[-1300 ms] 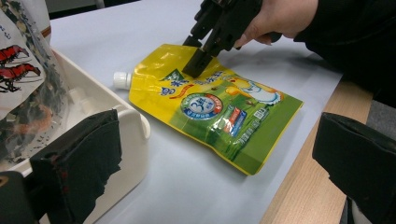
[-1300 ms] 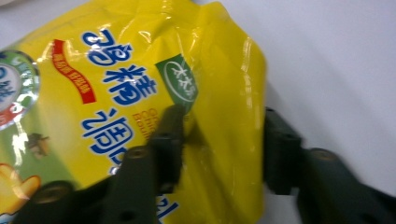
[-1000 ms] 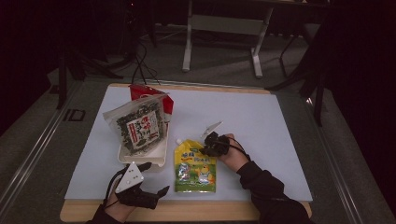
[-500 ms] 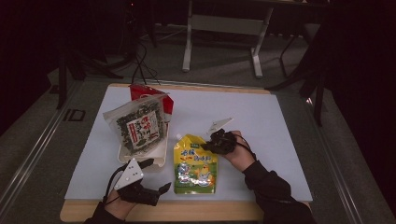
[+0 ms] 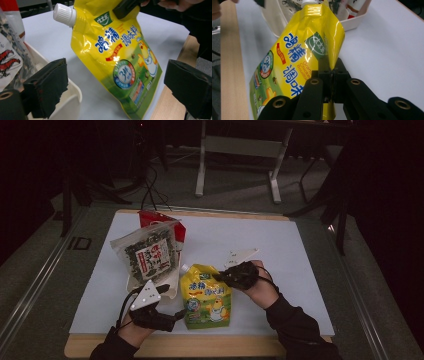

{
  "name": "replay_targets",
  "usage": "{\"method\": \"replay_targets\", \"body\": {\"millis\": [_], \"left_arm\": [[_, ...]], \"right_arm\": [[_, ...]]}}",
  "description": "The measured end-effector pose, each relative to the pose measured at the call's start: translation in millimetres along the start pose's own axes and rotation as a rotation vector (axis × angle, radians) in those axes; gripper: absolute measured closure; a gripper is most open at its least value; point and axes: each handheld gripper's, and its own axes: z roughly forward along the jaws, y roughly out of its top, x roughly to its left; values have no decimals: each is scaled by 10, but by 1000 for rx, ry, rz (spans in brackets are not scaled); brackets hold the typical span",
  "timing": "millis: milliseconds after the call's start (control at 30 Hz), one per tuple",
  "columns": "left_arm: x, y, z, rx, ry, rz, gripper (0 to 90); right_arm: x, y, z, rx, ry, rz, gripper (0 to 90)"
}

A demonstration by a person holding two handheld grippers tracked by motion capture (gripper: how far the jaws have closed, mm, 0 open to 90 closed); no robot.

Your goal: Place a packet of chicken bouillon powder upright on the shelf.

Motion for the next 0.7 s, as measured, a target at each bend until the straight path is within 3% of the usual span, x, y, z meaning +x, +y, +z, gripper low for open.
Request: {"method": "replay_targets", "body": {"millis": [200, 367, 533, 633, 700], "left_arm": [[39, 125, 85, 8, 10, 40, 109], [108, 208, 146, 7, -11, 37, 177], [154, 265, 206, 5, -10, 34, 415], [200, 272, 231, 8, -37, 25, 555], [225, 270, 248, 10, -60, 5, 592]], "right_arm": [[105, 45, -106, -27, 7, -33, 881], [184, 68, -167, -39, 13, -55, 880], [235, 79, -203, -50, 15, -65, 880], [247, 72, -216, -59, 17, -67, 880], [250, 68, -228, -57, 19, -69, 880]]}}
